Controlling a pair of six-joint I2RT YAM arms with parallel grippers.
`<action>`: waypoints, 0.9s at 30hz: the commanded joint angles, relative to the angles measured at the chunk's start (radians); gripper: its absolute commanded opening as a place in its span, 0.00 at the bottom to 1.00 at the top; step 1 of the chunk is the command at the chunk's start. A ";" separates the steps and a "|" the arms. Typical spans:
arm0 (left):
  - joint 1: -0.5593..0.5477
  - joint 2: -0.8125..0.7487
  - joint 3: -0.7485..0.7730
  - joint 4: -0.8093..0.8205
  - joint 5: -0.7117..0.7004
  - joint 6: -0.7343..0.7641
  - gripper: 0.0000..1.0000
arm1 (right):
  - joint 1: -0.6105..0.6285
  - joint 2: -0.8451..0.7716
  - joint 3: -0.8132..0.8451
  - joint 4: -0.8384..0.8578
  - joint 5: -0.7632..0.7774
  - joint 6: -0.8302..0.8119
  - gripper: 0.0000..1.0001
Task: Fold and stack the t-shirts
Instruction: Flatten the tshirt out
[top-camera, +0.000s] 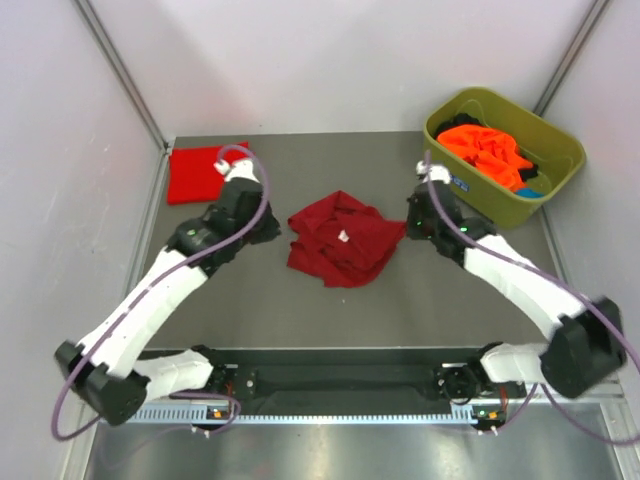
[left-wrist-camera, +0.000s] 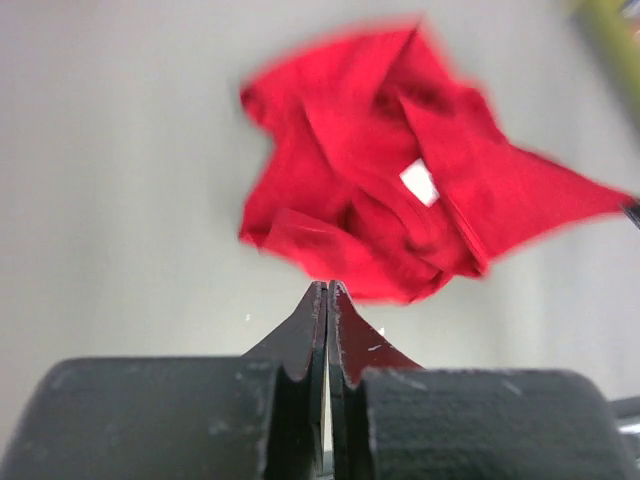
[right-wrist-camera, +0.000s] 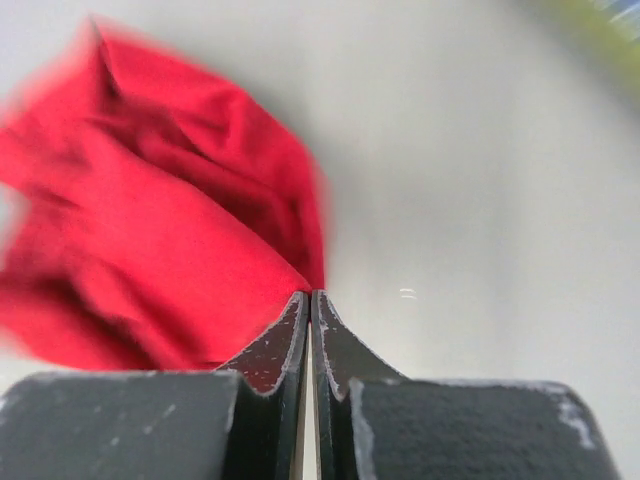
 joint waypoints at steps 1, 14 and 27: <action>-0.002 -0.125 0.112 -0.130 -0.109 0.026 0.00 | -0.011 -0.253 0.165 -0.324 0.223 -0.022 0.00; 0.001 -0.159 -0.185 0.237 0.226 0.075 0.32 | -0.010 -0.290 0.284 -0.234 0.052 0.048 0.00; -0.001 0.095 -0.273 0.428 0.325 -0.045 0.51 | 0.056 -0.228 0.153 -0.023 -0.299 0.038 0.00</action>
